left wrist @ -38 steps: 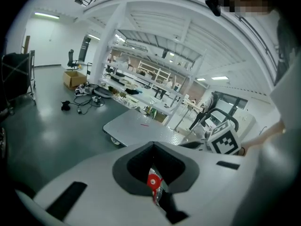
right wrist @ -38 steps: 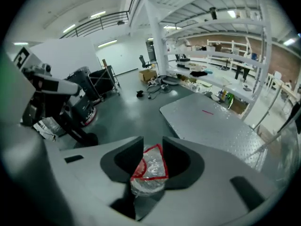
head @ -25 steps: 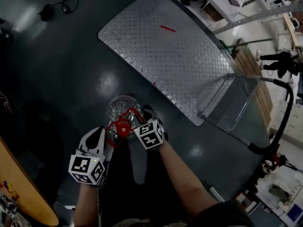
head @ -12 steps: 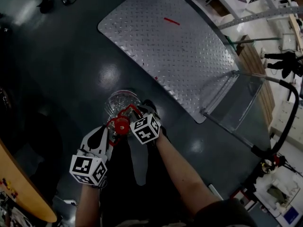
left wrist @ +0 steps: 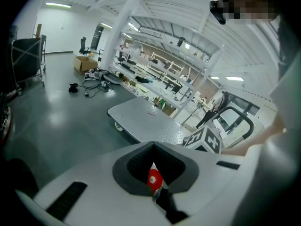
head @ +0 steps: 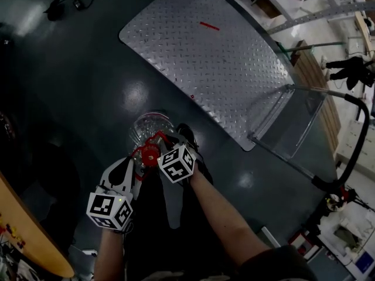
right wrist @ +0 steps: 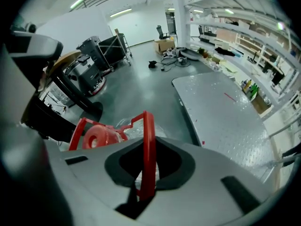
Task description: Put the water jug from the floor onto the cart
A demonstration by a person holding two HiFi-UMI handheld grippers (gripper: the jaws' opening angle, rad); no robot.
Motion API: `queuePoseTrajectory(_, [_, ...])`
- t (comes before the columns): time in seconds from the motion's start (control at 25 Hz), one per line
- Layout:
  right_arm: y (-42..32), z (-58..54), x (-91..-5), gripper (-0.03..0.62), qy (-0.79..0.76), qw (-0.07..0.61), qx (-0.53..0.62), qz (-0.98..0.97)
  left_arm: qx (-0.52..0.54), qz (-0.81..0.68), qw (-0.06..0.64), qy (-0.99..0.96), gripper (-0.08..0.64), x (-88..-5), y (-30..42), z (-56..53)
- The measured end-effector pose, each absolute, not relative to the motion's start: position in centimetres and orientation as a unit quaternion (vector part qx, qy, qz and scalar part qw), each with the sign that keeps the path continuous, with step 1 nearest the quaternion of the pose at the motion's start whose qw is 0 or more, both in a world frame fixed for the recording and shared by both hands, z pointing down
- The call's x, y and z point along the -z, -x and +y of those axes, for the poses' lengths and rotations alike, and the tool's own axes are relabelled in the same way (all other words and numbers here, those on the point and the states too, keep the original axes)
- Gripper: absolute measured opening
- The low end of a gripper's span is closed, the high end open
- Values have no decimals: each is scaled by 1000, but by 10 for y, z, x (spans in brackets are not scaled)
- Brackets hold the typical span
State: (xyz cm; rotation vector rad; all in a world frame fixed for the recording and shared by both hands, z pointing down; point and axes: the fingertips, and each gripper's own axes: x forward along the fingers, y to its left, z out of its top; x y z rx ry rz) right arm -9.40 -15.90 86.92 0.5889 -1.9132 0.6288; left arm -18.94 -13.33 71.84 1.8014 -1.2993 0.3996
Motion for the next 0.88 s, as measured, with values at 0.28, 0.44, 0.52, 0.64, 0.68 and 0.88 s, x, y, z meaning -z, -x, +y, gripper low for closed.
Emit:
queuePoseTrajectory(0.28, [108,-138,-843,23,-236,478,-265,-804,-160,-520,424,-724,8,-709,197,-130])
queuePoseTrajectory(0.44, [118,-132,-823,23,-240,463,-262,-812,-155,-523,424,-723,8,-704,205,-126])
queuePoseTrajectory(0.52, [119,-137,-811,23,-254,453,-263,-813,-153,-522,420,-727,8,-699,210,-127])
queuePoseTrajectory(0.64, [115,-150,-786,24,-277,436,-267,-814,-150,-518,411,-735,8,-684,215,-130])
queuePoseTrajectory(0.68, [112,-153,-776,24,-283,431,-269,-814,-149,-516,408,-738,8,-678,215,-130])
queuePoseTrajectory(0.88, [104,-167,-722,25,-313,391,-285,-817,-135,-509,382,-759,8,-634,216,-136])
